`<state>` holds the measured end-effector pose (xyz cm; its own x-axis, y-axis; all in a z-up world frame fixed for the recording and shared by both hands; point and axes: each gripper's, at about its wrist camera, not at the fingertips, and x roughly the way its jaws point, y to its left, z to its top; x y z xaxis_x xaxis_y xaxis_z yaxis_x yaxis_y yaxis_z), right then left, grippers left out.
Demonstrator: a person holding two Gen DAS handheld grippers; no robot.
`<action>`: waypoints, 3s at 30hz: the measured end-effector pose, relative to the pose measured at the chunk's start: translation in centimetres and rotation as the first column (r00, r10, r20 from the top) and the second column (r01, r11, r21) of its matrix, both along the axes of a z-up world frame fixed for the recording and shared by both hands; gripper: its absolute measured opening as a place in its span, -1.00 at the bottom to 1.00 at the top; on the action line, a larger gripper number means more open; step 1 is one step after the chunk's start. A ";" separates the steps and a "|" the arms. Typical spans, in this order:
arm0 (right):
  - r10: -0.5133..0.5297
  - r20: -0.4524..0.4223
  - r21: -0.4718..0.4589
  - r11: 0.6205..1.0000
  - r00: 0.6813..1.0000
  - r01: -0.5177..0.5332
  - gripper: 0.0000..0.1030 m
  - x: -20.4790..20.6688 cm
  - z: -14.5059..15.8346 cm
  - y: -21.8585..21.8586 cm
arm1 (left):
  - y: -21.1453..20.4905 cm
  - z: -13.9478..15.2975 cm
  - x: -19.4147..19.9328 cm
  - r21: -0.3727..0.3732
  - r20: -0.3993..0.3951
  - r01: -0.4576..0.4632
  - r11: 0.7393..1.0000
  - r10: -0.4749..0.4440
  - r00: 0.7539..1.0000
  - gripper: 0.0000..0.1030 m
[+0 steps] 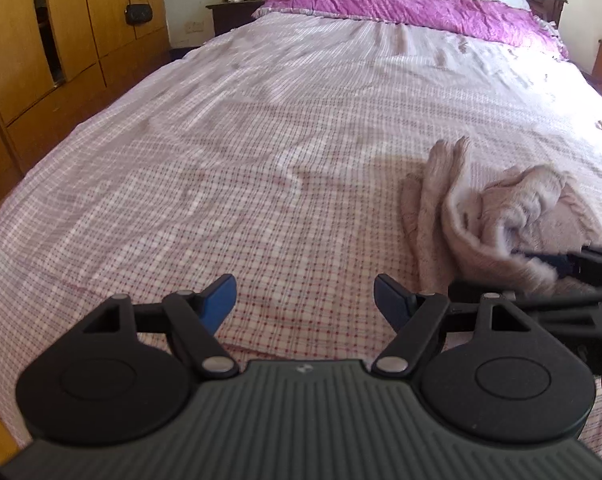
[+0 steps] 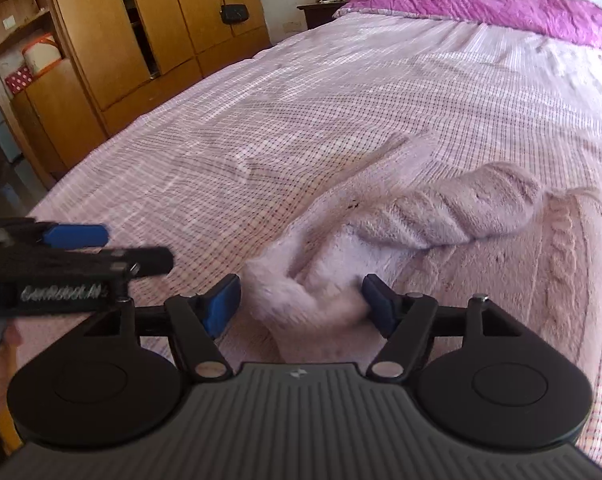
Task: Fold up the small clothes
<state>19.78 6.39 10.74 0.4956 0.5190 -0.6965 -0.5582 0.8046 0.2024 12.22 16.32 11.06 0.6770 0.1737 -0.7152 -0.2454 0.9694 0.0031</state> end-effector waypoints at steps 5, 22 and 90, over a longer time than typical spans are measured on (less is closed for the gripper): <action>-0.012 -0.038 0.066 0.998 0.999 0.014 0.50 -1.9 1.2 -4.3 | -0.8 1.2 1.0 -0.045 0.042 0.054 0.998 -0.052 0.998 0.49; -0.359 -0.166 0.209 0.898 0.919 0.388 0.62 2.0 0.4 -20.7 | -9.0 -1.7 11.7 -0.127 0.055 0.364 0.923 -0.360 0.931 0.49; -0.220 -0.282 0.168 0.947 0.934 0.274 0.89 4.9 -3.4 -13.5 | -2.8 -5.1 8.0 -0.236 -0.035 0.128 0.963 -0.140 0.989 0.70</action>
